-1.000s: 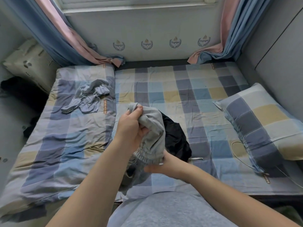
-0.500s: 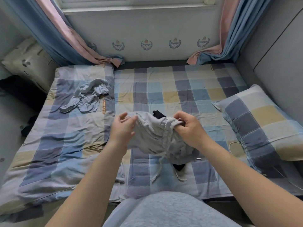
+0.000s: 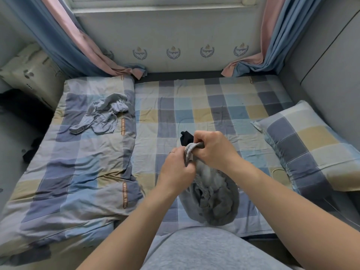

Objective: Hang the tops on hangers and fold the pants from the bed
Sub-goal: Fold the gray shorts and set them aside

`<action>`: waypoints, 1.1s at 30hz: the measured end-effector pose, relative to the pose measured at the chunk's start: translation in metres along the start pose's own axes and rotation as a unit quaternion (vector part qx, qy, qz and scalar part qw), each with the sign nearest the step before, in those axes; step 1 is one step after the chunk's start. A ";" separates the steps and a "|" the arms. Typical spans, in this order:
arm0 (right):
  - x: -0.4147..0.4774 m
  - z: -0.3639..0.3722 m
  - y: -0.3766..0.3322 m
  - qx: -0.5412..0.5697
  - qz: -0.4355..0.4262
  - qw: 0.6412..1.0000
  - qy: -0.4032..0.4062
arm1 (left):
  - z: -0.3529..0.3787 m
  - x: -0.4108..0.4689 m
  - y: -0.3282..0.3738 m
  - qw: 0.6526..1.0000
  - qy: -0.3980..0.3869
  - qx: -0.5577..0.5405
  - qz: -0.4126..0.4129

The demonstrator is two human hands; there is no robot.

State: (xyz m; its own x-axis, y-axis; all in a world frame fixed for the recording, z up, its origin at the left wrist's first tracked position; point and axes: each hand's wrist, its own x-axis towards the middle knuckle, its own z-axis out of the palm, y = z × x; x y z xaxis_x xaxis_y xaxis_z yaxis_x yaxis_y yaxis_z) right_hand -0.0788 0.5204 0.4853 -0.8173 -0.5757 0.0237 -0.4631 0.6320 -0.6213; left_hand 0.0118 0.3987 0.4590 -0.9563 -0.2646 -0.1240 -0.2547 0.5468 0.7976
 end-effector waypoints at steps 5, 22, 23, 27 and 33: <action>-0.004 0.011 0.021 -0.053 -0.018 0.998 -0.043 | -0.022 0.004 -0.018 0.994 0.043 0.100 -0.023; -0.024 0.030 0.152 -0.148 0.332 0.931 0.012 | -0.084 -0.003 -0.164 0.931 0.112 0.174 -0.300; -0.025 0.028 0.157 -0.088 0.374 0.922 0.050 | -0.086 -0.006 -0.173 0.926 0.114 0.167 -0.318; -0.022 0.030 0.158 0.295 0.520 0.784 0.168 | -0.088 -0.009 -0.193 0.914 0.128 0.141 -0.357; -0.025 0.034 0.159 0.344 0.540 0.749 0.171 | -0.086 -0.010 -0.205 0.841 0.197 -0.107 -0.492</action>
State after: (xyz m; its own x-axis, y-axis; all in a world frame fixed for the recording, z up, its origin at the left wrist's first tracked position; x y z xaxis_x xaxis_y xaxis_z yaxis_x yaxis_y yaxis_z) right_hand -0.1204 0.6180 0.3597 -0.6822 0.3195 -0.6577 0.7215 0.1483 -0.6763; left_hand 0.0855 0.2210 0.3472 -0.1646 -0.7707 -0.6155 -0.8235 -0.2362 0.5159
